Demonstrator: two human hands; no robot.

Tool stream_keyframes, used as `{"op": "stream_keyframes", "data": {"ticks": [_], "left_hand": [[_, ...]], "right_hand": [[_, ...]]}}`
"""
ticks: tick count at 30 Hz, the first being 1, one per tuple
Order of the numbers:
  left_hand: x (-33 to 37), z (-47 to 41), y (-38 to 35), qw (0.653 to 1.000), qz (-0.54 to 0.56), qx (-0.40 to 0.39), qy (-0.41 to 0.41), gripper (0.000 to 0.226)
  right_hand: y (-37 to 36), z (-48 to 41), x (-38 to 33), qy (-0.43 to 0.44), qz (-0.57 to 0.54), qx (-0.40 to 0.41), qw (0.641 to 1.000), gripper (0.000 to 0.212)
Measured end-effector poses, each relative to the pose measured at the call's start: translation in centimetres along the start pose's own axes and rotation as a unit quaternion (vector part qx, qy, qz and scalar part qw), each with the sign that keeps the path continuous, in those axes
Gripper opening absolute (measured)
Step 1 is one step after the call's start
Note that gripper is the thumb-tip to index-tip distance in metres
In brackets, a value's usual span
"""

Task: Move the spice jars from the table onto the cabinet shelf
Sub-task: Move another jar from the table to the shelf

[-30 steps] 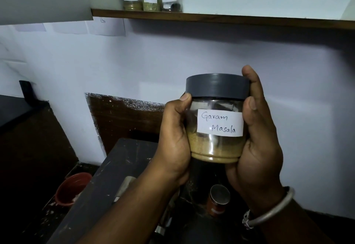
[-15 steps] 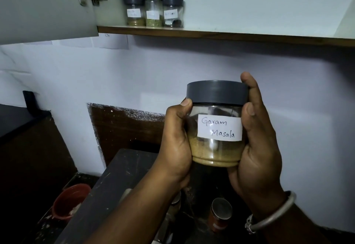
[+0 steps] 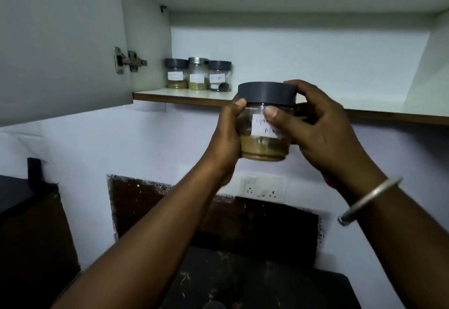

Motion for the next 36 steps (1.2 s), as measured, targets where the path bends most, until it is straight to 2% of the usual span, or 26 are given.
{"op": "stream_keyframes", "data": {"ticks": [3, 7, 10, 13, 15, 17, 21, 26, 30, 36], "left_hand": [[1.2, -5.6, -0.4, 0.997, -0.044, 0.032, -0.053, 0.055], [2.0, -13.1, 0.7, 0.960, -0.143, 0.149, -0.187, 0.022], [1.6, -18.0, 2.0, 0.884, -0.356, 0.158, -0.258, 0.021], [-0.7, -21.3, 2.9, 0.781, -0.566, 0.101, -0.244, 0.028], [-2.7, -22.2, 3.5, 0.710, -0.658, 0.081, -0.236, 0.036], [-3.8, -22.6, 3.9, 0.674, -0.680, 0.095, -0.273, 0.039], [-4.5, -23.0, 4.2, 0.658, -0.670, 0.103, -0.328, 0.037], [-5.0, -23.5, 4.2, 0.652, -0.660, 0.103, -0.359, 0.033], [-5.3, -23.9, 4.5, 0.641, -0.661, 0.116, -0.371, 0.031], [-5.6, -23.8, 4.4, 0.643, -0.657, 0.119, -0.375, 0.036]], "right_hand": [[-1.3, -5.0, 0.9, 0.012, 0.031, 0.021, 0.999, 0.050], [-3.8, -10.9, 2.6, 0.066, 0.128, 0.059, 0.988, 0.056], [-6.3, -14.2, 4.9, 0.079, 0.191, 0.051, 0.977, 0.055], [-9.1, -16.9, 7.9, 0.064, 0.244, 0.011, 0.968, 0.052], [-10.7, -18.7, 9.7, 0.057, 0.275, -0.019, 0.960, 0.046], [-12.1, -20.7, 11.3, 0.048, 0.293, -0.033, 0.954, 0.037], [-14.1, -24.3, 13.6, 0.016, 0.314, -0.065, 0.947, 0.028], [-17.1, -27.8, 16.1, 0.002, 0.361, -0.088, 0.928, 0.033], [-19.3, -29.8, 17.9, 0.002, 0.382, -0.101, 0.919, 0.036], [-19.9, -31.3, 19.6, 0.013, 0.405, -0.100, 0.909, 0.034]]}}
Point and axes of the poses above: each hand's wrist, its own z-axis away from the middle knuckle, its own y-axis out of the back of the hand, x = y × z, the point moved 2 cm from there along -z, towards the middle knuckle, and after that the axes turned 15 degrees about x, right-handed, at the moved point
